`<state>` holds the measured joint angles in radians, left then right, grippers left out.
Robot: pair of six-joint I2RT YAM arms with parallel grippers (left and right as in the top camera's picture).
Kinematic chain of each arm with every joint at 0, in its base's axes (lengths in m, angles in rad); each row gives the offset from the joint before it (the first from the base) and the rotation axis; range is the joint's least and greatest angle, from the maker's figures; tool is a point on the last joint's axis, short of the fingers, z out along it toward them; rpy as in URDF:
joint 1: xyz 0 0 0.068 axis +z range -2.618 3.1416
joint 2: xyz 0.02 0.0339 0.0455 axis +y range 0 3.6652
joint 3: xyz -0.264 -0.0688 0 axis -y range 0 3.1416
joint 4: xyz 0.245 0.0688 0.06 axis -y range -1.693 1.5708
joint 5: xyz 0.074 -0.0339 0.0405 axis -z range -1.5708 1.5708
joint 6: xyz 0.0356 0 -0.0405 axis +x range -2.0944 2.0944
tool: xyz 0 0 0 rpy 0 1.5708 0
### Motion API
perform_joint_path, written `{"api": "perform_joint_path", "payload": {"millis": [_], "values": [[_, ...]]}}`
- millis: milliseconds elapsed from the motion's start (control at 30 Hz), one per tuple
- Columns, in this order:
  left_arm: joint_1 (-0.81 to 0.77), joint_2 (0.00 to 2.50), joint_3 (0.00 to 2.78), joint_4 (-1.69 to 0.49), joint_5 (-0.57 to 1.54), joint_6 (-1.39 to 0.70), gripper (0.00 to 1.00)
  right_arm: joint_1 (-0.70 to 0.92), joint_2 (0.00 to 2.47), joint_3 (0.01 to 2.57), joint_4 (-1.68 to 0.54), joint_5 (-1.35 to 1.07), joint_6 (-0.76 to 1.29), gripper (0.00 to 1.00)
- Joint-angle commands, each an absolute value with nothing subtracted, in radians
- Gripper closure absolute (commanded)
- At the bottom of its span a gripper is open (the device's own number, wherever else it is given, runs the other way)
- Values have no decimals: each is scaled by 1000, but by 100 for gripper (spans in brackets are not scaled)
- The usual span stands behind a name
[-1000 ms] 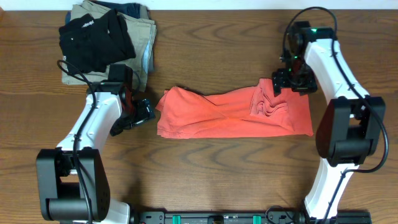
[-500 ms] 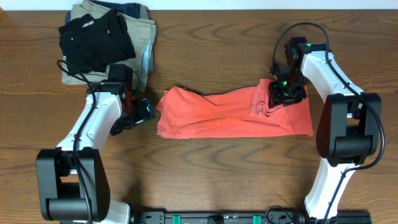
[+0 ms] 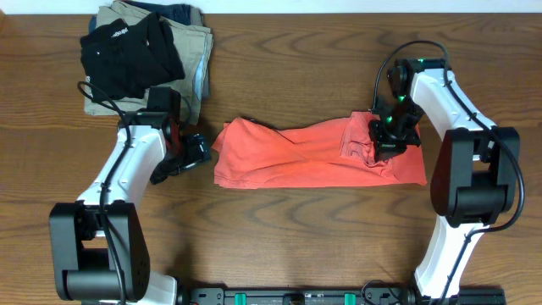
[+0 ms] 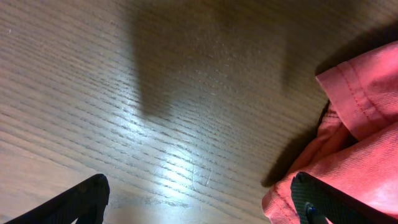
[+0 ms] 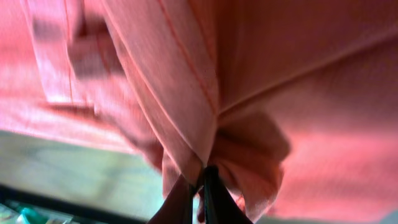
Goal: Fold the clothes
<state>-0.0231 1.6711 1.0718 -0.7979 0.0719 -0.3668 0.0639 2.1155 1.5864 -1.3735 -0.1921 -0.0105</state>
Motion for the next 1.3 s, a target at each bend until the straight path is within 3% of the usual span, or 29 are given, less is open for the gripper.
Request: {"api": "perform_joint_path", "payload": {"millis": [0,200,433,600,667,767,800,1100,1267], "values": [[-23,1679,1068,-793,70,-371,5,110,2079,1606,-1397,-248,26,93],[-23,1679,1067,-791,70,-371,5,192,2079,1606,-1389,-281,56,81],[-23,1679,1066,-791,70,-371,5,279,2077,1608,-1385,-275,128,81],[-23,1679,1064,-791,70,-371,5,265,2019,1626,-1407,-41,275,80],[-23,1679,1064,-791,70,-371,5,242,1973,1627,-1403,14,295,69],[-23,1679,1064,-787,70,-371,5,186,1912,1627,-1377,38,291,21],[-23,1679,1064,-786,70,-371,5,165,1899,1627,-1375,37,284,16],[-23,1679,1064,-787,70,-371,5,81,1900,1531,-1311,-117,117,11],[-23,1679,1062,-787,70,-371,5,102,1900,1401,-1198,-133,118,17]]}}
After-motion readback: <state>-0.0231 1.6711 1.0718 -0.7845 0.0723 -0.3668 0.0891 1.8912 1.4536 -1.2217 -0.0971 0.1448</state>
